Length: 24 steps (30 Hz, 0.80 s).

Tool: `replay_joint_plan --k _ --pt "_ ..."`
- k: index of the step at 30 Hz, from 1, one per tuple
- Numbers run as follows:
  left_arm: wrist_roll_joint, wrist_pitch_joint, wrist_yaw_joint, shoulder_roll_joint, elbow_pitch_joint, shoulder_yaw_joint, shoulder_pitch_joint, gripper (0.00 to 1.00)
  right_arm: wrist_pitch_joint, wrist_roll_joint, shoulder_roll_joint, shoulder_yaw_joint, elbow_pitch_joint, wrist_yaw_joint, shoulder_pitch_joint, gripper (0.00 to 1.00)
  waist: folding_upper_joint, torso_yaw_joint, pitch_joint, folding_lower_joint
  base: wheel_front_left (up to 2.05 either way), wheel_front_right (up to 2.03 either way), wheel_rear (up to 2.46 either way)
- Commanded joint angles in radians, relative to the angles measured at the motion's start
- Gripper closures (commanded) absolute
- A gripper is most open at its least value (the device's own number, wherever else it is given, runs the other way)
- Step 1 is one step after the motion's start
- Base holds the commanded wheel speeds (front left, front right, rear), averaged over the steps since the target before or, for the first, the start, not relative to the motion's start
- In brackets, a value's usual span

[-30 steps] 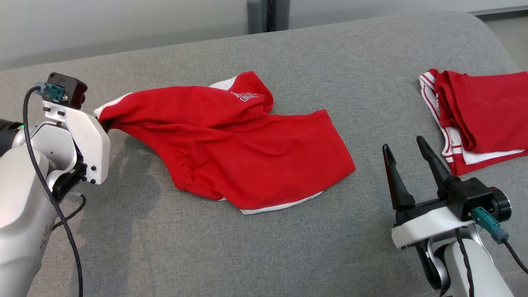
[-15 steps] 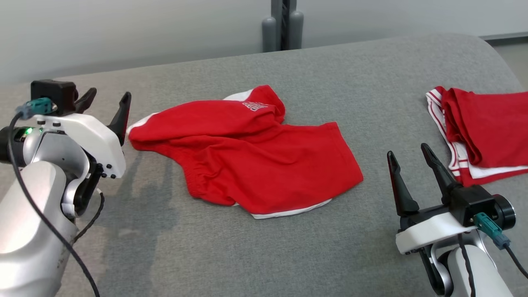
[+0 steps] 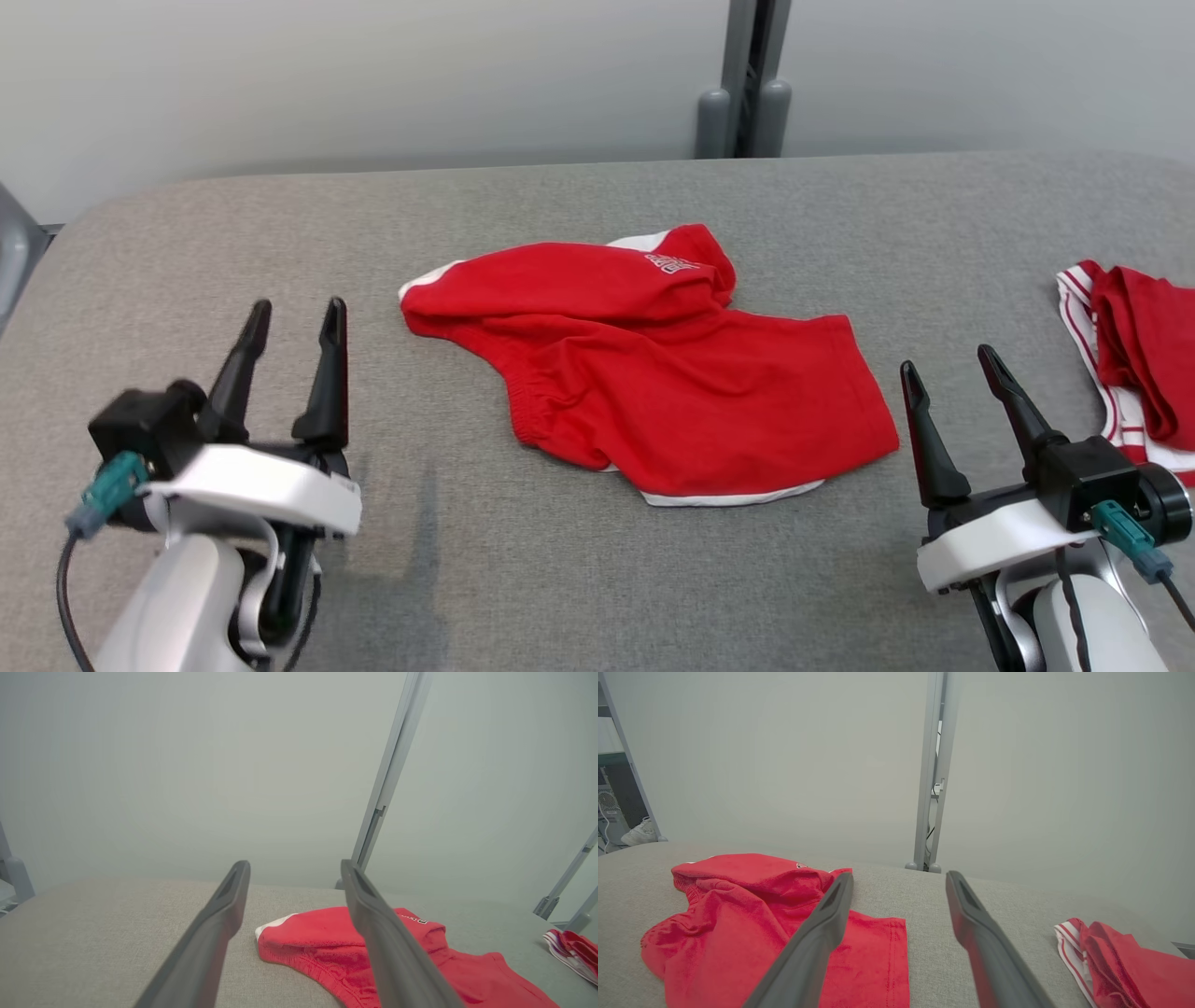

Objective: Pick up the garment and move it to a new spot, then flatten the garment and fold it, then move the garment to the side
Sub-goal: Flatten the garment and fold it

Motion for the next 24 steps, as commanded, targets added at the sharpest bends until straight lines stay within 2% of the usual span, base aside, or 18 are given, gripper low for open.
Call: replay_joint_plan --k 1,8,9,12,13,19,24 --pt "-0.005 -0.014 -0.005 -0.006 -0.009 0.006 0.019 0.0 -0.002 -0.005 -0.008 -0.002 0.001 0.0 0.015 0.0 -0.0001 0.016 -0.01 0.0 0.0 0.0 0.0" --pt "0.016 -0.043 -0.027 -0.087 -0.021 0.024 0.129 0.0 -0.002 0.004 -0.014 -0.007 0.009 0.0 0.02 0.0 -0.0001 0.055 -0.016 0.0 0.0 0.0 0.0" --pt "0.023 -0.043 -0.03 -0.099 -0.024 0.032 0.136 0.0 -0.002 0.029 -0.012 -0.008 0.013 0.0 0.018 0.0 -0.0001 0.059 -0.013 0.0 0.0 0.0 0.0" --pt "0.049 -0.043 -0.046 -0.134 -0.027 0.052 0.146 0.0 0.001 0.203 -0.001 -0.039 0.024 0.0 -0.021 0.0 -0.0001 0.072 0.003 0.0 0.0 0.0 0.0" --pt "0.059 -0.043 -0.054 -0.144 -0.023 0.055 0.146 0.0 0.008 0.217 0.0 -0.038 0.032 0.0 -0.035 0.0 -0.0001 0.079 0.009 0.0 0.0 0.0 0.0" --pt "0.111 -0.044 -0.097 -0.193 0.008 0.06 0.113 0.0 0.074 0.276 -0.052 -0.034 0.123 0.0 -0.161 0.0 -0.0001 0.146 0.059 0.0 0.0 0.0 0.0" --pt "0.131 -0.044 -0.118 -0.213 0.031 0.071 0.099 0.0 0.123 0.319 -0.107 -0.029 0.202 0.0 -0.26 0.0 -0.0001 0.196 0.096 0.0 0.0 0.0 0.0"
